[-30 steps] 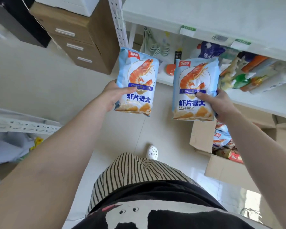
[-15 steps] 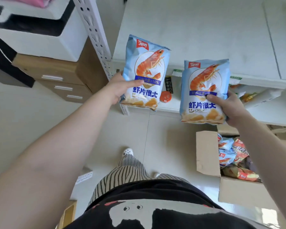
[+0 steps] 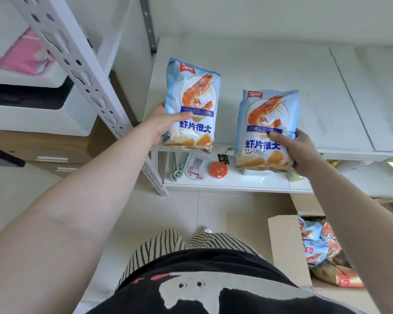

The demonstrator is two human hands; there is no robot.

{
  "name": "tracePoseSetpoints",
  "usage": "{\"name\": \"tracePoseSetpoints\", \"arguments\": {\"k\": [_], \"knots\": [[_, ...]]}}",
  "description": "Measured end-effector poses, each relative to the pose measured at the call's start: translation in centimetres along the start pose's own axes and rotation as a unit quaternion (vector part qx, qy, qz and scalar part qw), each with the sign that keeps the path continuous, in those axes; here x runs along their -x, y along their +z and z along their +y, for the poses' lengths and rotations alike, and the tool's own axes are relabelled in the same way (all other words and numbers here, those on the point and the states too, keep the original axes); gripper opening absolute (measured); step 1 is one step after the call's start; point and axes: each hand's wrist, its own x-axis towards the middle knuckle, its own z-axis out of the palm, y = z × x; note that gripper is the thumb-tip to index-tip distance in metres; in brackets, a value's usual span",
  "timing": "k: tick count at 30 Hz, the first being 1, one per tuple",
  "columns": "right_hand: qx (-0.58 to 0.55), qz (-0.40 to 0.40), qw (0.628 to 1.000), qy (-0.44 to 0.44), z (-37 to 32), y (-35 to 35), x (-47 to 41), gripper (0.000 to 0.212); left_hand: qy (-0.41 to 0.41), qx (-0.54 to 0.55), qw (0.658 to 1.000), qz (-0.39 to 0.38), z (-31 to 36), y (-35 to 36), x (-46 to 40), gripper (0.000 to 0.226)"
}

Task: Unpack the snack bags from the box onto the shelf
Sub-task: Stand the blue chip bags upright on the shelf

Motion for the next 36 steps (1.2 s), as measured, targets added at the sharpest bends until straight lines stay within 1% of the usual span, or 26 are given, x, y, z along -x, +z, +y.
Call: {"name": "tracePoseSetpoints", "arguments": {"k": [2,5,8,10,13,16,19,22,23,26,27,29,30,32,33,34,36], "knots": [[0.002,-0.009,1.0,-0.009,-0.9,0.2,-1.9,0.047,0.012,0.02,1.0,0.021,0.3,0.3,-1.5,0.052],[-0.003,-0.013,1.0,-0.006,-1.9,0.5,-4.2,0.04,0.021,0.035,0.999,0.035,0.3,0.7,-3.2,0.061],[0.004,-0.007,1.0,0.01,-2.4,0.9,-5.8,0.033,0.017,0.057,0.998,0.023,0.1,1.0,-4.8,0.052],[0.04,0.022,0.999,0.017,-2.7,1.0,-6.7,0.03,0.023,0.038,0.998,0.045,0.1,1.2,-5.7,0.043],[0.094,0.042,0.994,0.019,-3.0,1.2,-7.6,0.031,0.029,0.015,0.995,0.091,0.0,1.2,-6.7,0.045],[0.114,0.038,0.992,0.025,-3.4,1.4,-8.2,0.032,0.014,0.012,0.995,0.094,-0.2,1.1,-7.4,0.044],[0.133,0.03,0.989,0.052,-3.9,1.4,-8.6,0.043,-0.001,0.011,0.996,0.089,0.0,1.1,-7.9,0.042],[0.144,0.052,0.986,0.068,-4.1,1.2,-9.3,0.047,-0.036,0.001,0.993,0.108,1.3,0.9,-8.9,0.052],[0.144,0.057,0.985,0.069,-4.3,1.1,-9.5,0.054,-0.04,-0.007,0.992,0.119,1.9,0.6,-9.3,0.056],[0.136,0.062,0.986,0.068,-4.4,0.7,-10.0,0.092,-0.06,-0.024,0.989,0.134,3.2,0.2,-10.9,0.081],[0.128,0.065,0.988,0.061,-4.2,0.6,-10.2,0.095,-0.062,-0.027,0.989,0.133,3.6,0.4,-10.9,0.081],[0.115,0.059,0.99,0.047,-4.5,0.9,-9.8,0.084,-0.064,-0.034,0.989,0.129,3.5,0.6,-11.8,0.077],[0.11,0.057,0.992,0.035,-4.7,1.0,-9.6,0.074,-0.063,-0.036,0.989,0.128,3.7,0.9,-12.0,0.076],[0.089,0.042,0.995,0.009,-5.0,0.9,-9.1,0.046,-0.03,0.007,0.991,0.133,4.3,1.7,-12.3,0.064],[0.067,0.031,0.997,-0.007,-5.1,0.6,-9.0,0.038,-0.009,0.043,0.99,0.135,5.0,2.1,-12.2,0.055],[0.041,0.016,0.999,-0.029,-5.3,0.4,-8.8,0.035,0.013,0.077,0.989,0.127,5.7,2.4,-12.3,0.047],[-0.014,-0.026,0.996,-0.085,-5.7,0.1,-8.5,0.037,0.062,0.114,0.985,0.113,7.2,2.8,-12.7,0.038]]}}
